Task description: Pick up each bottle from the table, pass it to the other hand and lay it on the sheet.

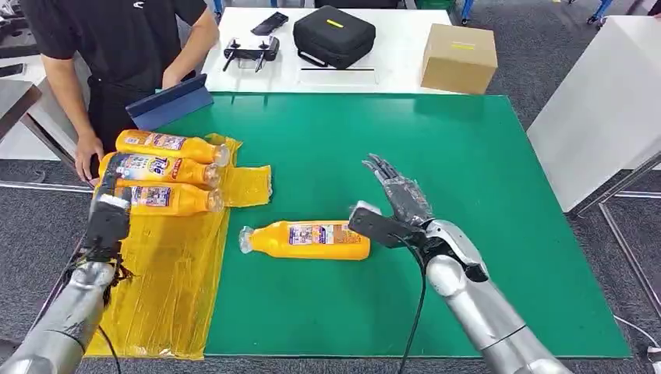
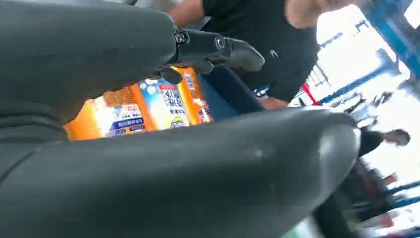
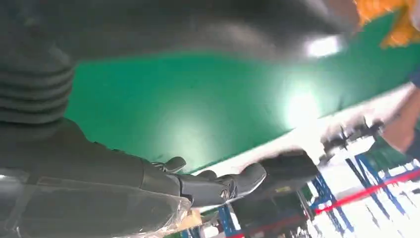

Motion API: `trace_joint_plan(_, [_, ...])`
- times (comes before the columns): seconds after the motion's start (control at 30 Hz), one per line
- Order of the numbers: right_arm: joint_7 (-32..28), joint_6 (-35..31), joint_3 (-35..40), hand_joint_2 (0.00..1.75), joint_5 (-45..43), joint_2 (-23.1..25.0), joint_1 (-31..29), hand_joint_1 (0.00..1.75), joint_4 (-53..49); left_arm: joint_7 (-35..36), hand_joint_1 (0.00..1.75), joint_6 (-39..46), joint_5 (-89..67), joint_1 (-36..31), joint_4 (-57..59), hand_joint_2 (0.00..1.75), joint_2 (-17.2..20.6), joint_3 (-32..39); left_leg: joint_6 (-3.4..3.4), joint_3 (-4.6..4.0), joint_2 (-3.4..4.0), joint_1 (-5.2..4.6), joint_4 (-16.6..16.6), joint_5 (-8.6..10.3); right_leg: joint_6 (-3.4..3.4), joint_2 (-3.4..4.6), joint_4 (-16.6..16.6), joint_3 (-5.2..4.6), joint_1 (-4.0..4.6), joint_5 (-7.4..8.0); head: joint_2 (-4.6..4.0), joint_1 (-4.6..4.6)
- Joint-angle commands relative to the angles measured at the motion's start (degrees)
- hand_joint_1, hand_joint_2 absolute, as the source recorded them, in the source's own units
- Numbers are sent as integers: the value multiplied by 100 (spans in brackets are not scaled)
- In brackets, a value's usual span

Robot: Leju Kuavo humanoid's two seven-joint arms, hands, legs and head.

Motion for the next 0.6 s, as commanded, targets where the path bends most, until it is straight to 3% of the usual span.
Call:
trace_joint_plan(0.03, [64,67,316,175,76,-70,6,0,224,168,0,-399,579,490,-1191,0,-152,762,-15,20,2,-1,0,-10,-8,-1,-1,19,-1,-10,0,-2])
trace_joint_plan(0.07, [151,130,322,175,150,-61,114,0,152,278,0,-651,950,671,-1447,0,-204,866,-13,15,-4,-2,-2,-6,-7,-2,-2,11,0,-7,0,-2])
trace_joint_plan(0.1, [181,147,354,0,206,-71,213,0,75,275,0,-649,974,809,-1653,0,-211,863,-9,12,-5,-2,-3,-4,-5,0,-5,3,1,-3,0,-2])
trace_joint_plan(0.23, [282,178,600,0,423,-218,617,0,-215,314,0,-422,817,1304,-2360,0,-449,895,-14,29,-3,-2,-8,-11,-7,0,-13,19,1,-8,0,-2])
trace_joint_plan(0.53, [290,169,614,0,433,-232,605,0,-212,329,0,-419,797,1267,-2335,0,-466,878,-16,22,-9,-6,-1,-11,-8,-4,-3,8,0,-10,0,-2])
trace_joint_plan(0.57, [329,223,674,175,475,-250,582,0,-173,356,0,-419,747,1210,-2234,0,-471,872,-13,16,-11,-6,-3,-8,-7,-5,-5,0,-1,-6,0,-2])
trace_joint_plan(0.6, [368,300,780,175,537,-249,582,0,-126,403,0,-411,706,1129,-2133,0,-511,869,-11,11,-11,-4,-3,-6,-6,-5,-7,-5,1,-4,0,-2])
